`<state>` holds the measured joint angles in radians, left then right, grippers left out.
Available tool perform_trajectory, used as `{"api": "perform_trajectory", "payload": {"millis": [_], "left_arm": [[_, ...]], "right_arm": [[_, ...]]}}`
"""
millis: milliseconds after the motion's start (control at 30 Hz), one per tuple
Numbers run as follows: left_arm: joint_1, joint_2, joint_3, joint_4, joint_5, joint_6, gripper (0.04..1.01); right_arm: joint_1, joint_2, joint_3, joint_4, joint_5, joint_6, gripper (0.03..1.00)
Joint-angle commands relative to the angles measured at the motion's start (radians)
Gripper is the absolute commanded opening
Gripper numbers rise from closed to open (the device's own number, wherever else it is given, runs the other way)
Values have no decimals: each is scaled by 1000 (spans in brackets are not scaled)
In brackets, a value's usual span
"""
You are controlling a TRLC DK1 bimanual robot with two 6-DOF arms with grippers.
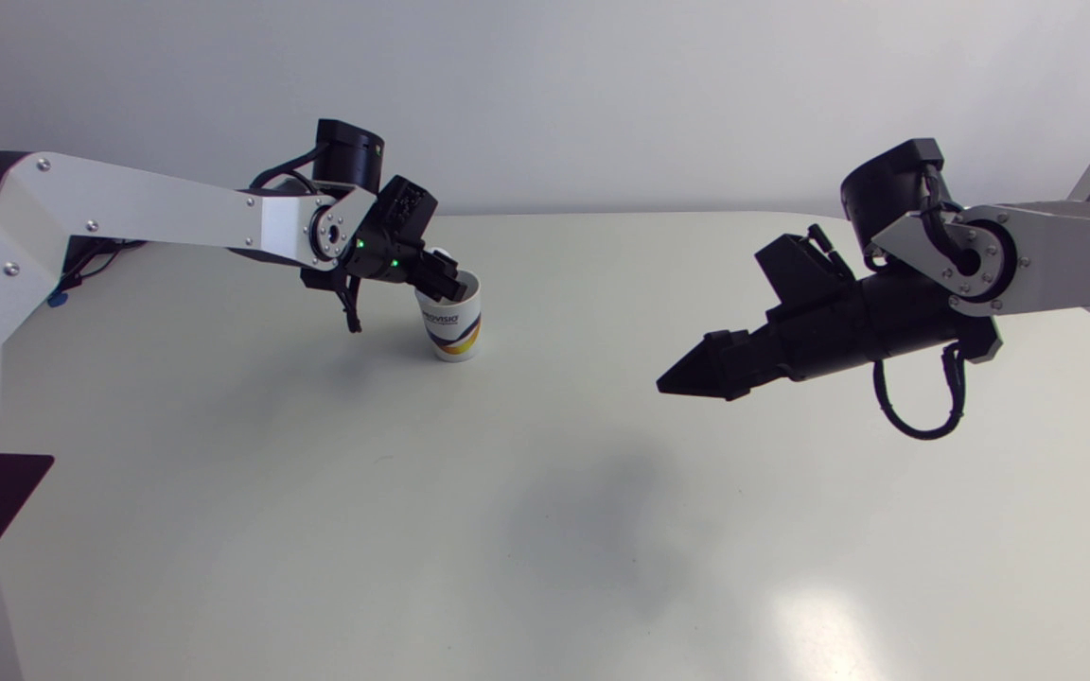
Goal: Pick up the white golf ball from the table and place it into the cup.
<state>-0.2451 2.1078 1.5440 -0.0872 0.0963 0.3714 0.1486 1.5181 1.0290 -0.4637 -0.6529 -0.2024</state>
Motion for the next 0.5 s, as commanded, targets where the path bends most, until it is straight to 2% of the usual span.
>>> {"api": "perform_trajectory", "payload": {"millis": [0,467], "left_arm": [[-6,21,31,-19,-9,-22,213],[-34,61,41,-36,-9,-22,236]], "right_arm": [[-6,-16,-33,5,6,-17,977],[-4,-35,-44,3,7,-23,977]]}}
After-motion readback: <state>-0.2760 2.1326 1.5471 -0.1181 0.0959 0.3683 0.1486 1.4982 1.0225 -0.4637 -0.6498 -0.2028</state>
